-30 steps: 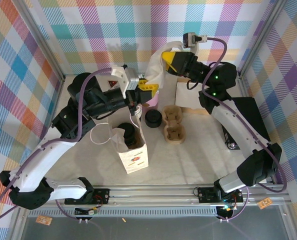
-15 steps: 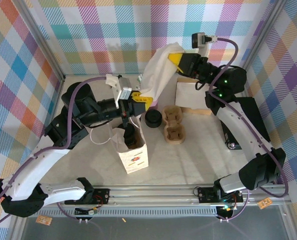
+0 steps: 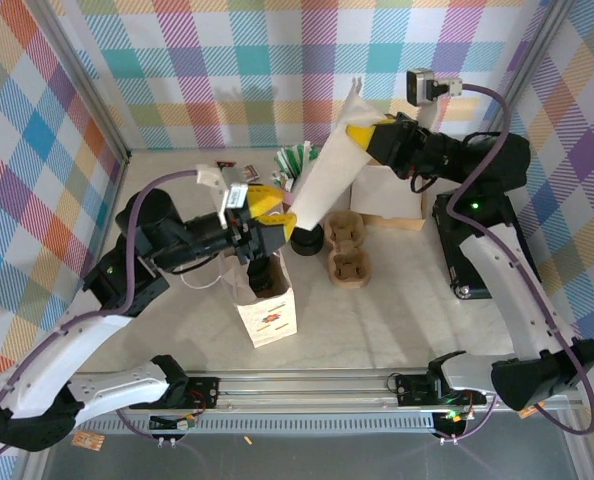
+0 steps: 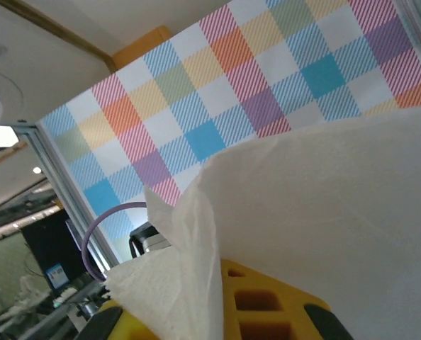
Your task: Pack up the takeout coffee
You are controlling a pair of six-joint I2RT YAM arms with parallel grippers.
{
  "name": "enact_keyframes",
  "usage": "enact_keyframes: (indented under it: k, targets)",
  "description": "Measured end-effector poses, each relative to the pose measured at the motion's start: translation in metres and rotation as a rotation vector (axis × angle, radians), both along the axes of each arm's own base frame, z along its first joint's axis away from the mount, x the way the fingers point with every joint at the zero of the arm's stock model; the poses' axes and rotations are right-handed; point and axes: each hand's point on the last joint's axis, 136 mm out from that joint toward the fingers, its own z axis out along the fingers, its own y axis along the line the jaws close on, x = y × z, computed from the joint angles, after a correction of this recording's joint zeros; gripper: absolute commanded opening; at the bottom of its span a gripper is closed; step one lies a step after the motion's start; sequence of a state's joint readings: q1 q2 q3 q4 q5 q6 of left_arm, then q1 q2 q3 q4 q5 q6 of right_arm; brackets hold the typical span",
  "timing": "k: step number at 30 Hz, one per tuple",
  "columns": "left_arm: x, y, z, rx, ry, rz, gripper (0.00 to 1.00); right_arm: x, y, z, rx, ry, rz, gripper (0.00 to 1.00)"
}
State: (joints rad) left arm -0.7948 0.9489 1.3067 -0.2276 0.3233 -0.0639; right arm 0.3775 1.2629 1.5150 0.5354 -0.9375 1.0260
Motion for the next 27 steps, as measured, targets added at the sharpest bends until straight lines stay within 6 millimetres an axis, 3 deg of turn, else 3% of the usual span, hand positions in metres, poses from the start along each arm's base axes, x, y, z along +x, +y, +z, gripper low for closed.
enact_keyframes:
  k: [4, 9, 11, 14, 18, 23, 27]
  targets:
    - [-0.001, 0.041, -0.014, -0.045, 0.003, 0.168, 0.94, -0.03, 0.016, 0.008, -0.058, -0.176, 0.019, 0.0]
    - [0.007, 0.118, -0.02, -0.116, -0.022, 0.512, 0.91, -0.067, 0.044, 0.005, -0.114, -0.405, 0.083, 0.0]
    - [0.008, 0.151, -0.012, -0.148, -0.047, 0.659, 0.91, -0.079, 0.06, -0.003, -0.137, -0.505, 0.11, 0.0]
    - [0.013, 0.181, -0.007, -0.116, -0.064, 0.815, 0.91, -0.088, 0.083, -0.024, -0.175, -0.616, 0.145, 0.0]
    - [0.022, 0.19, -0.006, -0.019, -0.065, 0.909, 0.9, -0.084, 0.111, -0.061, -0.227, -0.719, 0.171, 0.0]
    - [0.034, 0.183, -0.016, 0.071, -0.039, 0.929, 0.9, -0.077, 0.142, -0.114, -0.295, -0.804, 0.205, 0.0]
    - [0.036, 0.181, -0.021, 0.09, -0.025, 0.928, 0.9, -0.075, 0.158, -0.139, -0.331, -0.85, 0.224, 0.0]
